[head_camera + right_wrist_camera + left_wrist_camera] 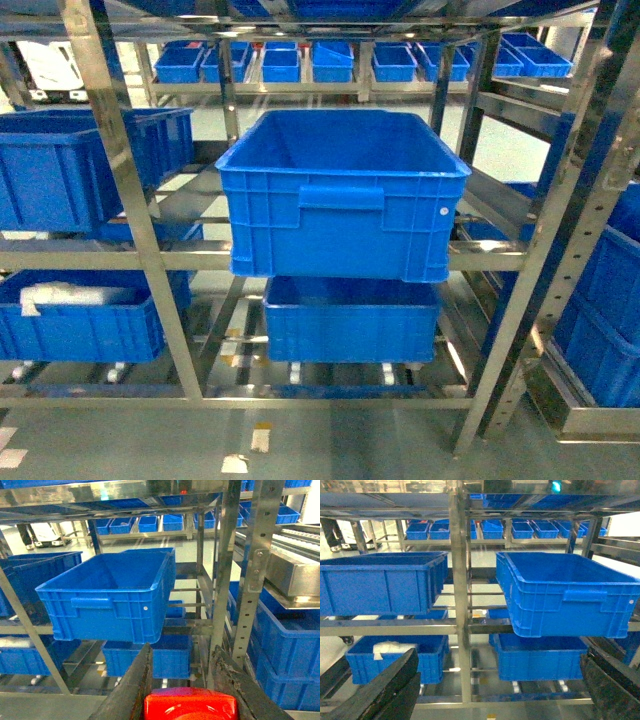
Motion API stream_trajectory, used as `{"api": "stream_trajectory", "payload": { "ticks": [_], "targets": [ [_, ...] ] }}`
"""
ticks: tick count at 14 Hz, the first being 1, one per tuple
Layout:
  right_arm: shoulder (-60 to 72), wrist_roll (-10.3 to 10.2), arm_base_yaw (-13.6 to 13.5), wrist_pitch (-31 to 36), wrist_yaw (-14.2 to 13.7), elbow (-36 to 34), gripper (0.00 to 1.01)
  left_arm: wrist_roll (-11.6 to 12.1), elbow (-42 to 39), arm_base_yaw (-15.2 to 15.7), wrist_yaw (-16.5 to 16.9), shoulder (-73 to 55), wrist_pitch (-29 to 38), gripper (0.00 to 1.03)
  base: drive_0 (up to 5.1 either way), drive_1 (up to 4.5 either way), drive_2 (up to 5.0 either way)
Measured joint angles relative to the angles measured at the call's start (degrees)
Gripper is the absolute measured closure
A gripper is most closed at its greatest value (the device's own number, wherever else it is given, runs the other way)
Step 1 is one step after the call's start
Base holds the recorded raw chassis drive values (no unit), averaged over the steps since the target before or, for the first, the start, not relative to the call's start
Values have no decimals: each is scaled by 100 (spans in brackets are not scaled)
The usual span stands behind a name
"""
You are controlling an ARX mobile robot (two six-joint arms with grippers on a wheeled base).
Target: Pick red block from blue box to shelf
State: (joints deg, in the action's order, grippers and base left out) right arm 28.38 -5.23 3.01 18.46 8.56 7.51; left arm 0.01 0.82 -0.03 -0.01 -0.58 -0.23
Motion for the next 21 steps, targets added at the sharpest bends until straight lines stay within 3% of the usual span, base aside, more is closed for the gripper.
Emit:
{"api": "stream_trajectory", "payload": {
  "ticks": [7,16,21],
  "targets": [
    [2,0,0,-2,2,0,73,0,0,-2,-17,0,7,5,190,609,-230],
    [26,0,0,-2,2,2,73,0,0,2,-2,0,-2,5,8,431,-415],
    [37,0,0,2,4,2,73,0,0,2,-4,0,9,5,2,153,-150]
  ]
}}
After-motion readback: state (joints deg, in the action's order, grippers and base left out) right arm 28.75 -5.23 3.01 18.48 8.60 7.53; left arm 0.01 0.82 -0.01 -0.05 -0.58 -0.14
